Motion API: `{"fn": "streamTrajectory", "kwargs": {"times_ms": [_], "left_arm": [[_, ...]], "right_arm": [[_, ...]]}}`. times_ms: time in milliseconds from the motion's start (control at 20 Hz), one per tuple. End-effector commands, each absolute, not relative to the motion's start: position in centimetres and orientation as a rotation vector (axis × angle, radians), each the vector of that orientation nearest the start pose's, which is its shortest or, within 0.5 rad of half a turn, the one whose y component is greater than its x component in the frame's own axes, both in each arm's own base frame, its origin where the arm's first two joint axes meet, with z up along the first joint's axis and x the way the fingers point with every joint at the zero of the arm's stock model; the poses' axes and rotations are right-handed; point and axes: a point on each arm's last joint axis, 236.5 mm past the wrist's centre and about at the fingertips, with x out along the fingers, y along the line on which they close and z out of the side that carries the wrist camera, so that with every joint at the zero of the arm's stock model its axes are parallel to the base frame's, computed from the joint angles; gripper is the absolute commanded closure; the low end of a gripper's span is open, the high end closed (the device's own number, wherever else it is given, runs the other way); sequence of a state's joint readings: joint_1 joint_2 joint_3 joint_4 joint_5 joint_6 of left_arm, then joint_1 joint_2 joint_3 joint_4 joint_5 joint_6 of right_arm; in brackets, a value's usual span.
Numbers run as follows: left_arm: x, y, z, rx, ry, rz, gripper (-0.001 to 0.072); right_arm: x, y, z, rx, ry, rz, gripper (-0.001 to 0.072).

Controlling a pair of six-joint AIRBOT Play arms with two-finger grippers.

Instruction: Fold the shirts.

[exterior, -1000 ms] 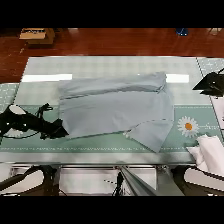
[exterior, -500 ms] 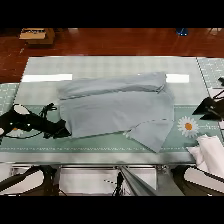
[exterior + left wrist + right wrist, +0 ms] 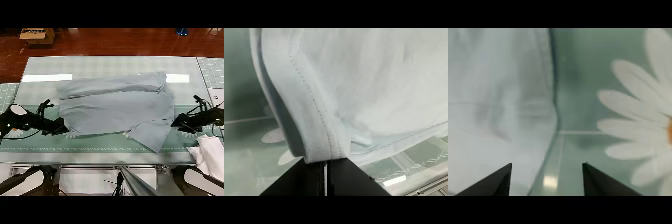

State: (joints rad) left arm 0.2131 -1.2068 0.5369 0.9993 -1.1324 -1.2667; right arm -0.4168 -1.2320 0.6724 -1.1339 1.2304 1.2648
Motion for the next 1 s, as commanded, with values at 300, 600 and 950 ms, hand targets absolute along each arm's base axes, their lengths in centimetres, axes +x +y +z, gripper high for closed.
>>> {"fn": "streamTrajectory", "kwargs": {"times_ms": [300,600,950], "left_arm": [[25.2,-6.5,-9.0,-0.528,1.515,-0.29,0.0688],[34.5,-4.7,3.2,-0.383,1.132,-0.311,0.0688],[42.2,-3.1,4.5,-0.476,0.931,-0.227,0.0687]], "right_arm": [[27.5,4.7,-8.3,0.498,1.474,0.208,0.0675],[38.1,4.9,10.6,0.437,0.891,0.301,0.0675],[48.6,6.6,8.0,0.454,0.789,0.253,0.0676]]}}
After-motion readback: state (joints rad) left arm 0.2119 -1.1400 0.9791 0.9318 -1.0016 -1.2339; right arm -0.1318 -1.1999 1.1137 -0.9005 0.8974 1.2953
